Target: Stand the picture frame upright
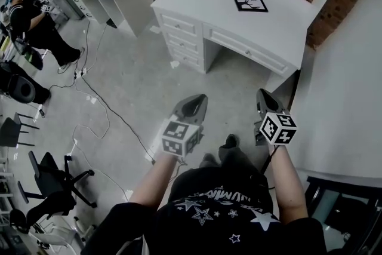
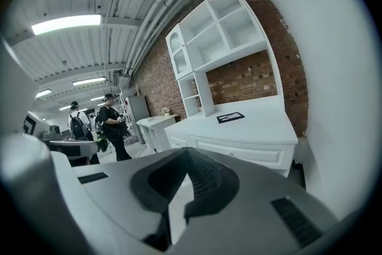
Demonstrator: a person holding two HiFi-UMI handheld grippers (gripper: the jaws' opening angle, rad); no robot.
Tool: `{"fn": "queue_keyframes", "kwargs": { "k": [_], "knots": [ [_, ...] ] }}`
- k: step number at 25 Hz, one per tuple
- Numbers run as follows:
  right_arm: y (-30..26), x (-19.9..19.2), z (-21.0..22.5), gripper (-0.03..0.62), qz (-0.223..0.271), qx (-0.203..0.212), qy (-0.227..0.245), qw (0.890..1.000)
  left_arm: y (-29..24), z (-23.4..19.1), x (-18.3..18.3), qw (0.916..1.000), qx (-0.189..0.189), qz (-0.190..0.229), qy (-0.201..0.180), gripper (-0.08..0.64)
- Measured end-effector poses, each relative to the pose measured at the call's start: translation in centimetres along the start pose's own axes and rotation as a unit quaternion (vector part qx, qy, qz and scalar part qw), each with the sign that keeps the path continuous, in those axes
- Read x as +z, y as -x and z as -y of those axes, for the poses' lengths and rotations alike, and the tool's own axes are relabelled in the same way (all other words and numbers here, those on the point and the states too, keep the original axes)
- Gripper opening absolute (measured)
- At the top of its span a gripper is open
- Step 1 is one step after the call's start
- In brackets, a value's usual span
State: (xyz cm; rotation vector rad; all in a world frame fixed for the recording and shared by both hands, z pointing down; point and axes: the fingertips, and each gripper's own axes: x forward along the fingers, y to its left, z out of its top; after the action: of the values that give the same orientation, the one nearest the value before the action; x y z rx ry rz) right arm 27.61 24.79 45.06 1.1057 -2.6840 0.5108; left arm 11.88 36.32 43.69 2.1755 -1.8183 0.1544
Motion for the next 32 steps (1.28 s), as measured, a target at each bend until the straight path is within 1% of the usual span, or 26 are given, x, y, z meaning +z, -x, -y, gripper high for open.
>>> {"fn": "queue_keyframes", "kwargs": {
  "k": [3, 8, 12, 18, 24, 29, 32],
  "knots": [
    [-0.1, 0.1, 0.8, 0.014, 0.007, 0.005, -0.026, 1.0, 0.0, -0.5, 0.0, 1.0, 0.006, 0.0, 0.003, 0.021],
    [-2.1, 0.7, 2.6, 0.014, 0.011, -0.015, -0.019, 1.0, -1.2, -1.7, 0.2, 0.9999, 0.011, 0.0, 0.001, 0.021],
    [-4.3, 1.5, 3.9, 0.014, 0.016, -0.012, -0.029, 0.999, -3.2, -3.1, 0.1, 0.9999, 0.015, -0.008, 0.0, 0.021],
    [-10.0, 3.5, 7.1, 0.014, 0.016, -0.012, -0.052, 0.998, -8.4, -5.9, 2.7, 0.9997, 0.022, -0.007, -0.008, 0.021],
    [-16.3, 5.8, 10.9, 0.014, 0.015, -0.012, -0.074, 0.997, -14.3, -8.4, 5.1, 0.9995, 0.02, -0.006, -0.022, 0.021],
    [-21.5, 6.8, 13.9, 0.014, -0.009, -0.016, -0.087, 0.996, -19.0, -10.6, 6.8, 0.9994, 0.025, -0.017, -0.018, 0.021],
    [-24.8, 7.9, 15.5, 0.014, -0.017, -0.01, -0.094, 0.995, -21.9, -12.1, 7.9, 0.9992, 0.03, -0.02, -0.017, 0.021]
  ]
}}
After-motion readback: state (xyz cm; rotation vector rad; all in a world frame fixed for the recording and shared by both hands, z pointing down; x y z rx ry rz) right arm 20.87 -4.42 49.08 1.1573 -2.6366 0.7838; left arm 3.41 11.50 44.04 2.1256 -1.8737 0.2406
